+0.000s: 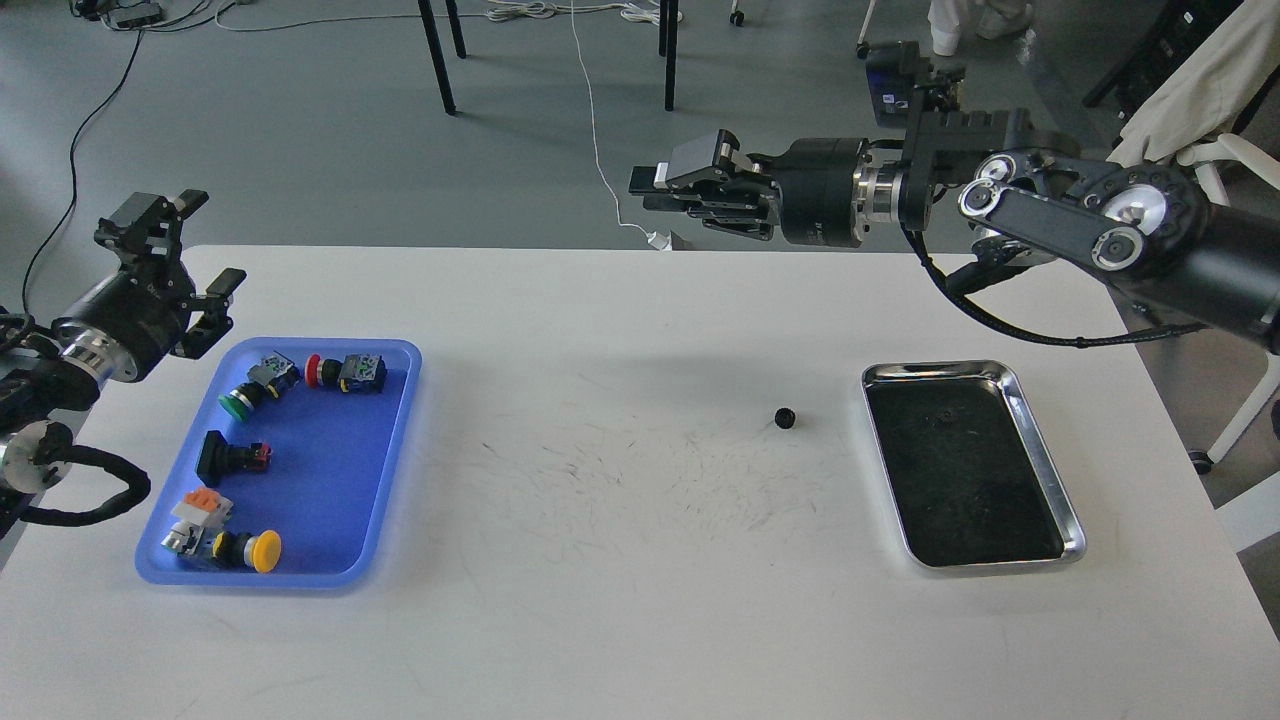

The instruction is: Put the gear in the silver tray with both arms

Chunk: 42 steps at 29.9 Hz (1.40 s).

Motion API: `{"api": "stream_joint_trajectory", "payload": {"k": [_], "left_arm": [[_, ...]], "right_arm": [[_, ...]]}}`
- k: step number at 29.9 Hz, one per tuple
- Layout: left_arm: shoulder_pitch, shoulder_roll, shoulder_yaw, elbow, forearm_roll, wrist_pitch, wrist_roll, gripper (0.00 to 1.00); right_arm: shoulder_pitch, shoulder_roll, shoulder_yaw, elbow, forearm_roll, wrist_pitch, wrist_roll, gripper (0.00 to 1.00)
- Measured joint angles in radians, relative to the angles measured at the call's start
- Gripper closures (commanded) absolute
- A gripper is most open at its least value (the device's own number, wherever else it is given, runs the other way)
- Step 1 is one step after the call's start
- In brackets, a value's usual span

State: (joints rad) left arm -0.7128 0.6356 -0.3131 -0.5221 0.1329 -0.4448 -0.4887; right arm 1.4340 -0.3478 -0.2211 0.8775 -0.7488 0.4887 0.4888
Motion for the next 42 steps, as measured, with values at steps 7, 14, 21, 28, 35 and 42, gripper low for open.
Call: {"api": "stream_joint_trajectory", "payload": {"k": [7,14,21,28,35,42], "left_arm": [[-0.002,-0.016,0.000,0.023,0.004,-0.005,0.000,0.02],[-0.002,-0.015,0.001,0.023,0.005,-0.005,0.000,0.02],[-0.002,-0.014,0.000,0.024,0.005,-0.005,0.000,0.02],[-0.002,-0.015,0.000,0.024,0.006,-0.005,0.000,0.02],[-0.004,-0.016,0.000,0.024,0.007,-0.005,0.000,0.02],[-0.001,-0.016,-0.001,0.023,0.007,-0.006,0.000,0.02]], "right_arm": [[0.055,-0.044,-0.136,0.064,-0.225,0.000,0.000,0.96],[0.071,-0.043,-0.158,0.046,-0.248,0.000,0.000,0.28],[0.077,-0.049,-0.185,0.024,-0.273,0.000,0.000,0.10],[0.067,-0.050,-0.258,-0.047,-0.287,0.000,0.000,0.07],[0.076,-0.037,-0.322,-0.039,-0.298,0.000,0.000,0.05],[0.072,-0.004,-0.348,-0.020,-0.491,0.000,0.000,0.04]]}}
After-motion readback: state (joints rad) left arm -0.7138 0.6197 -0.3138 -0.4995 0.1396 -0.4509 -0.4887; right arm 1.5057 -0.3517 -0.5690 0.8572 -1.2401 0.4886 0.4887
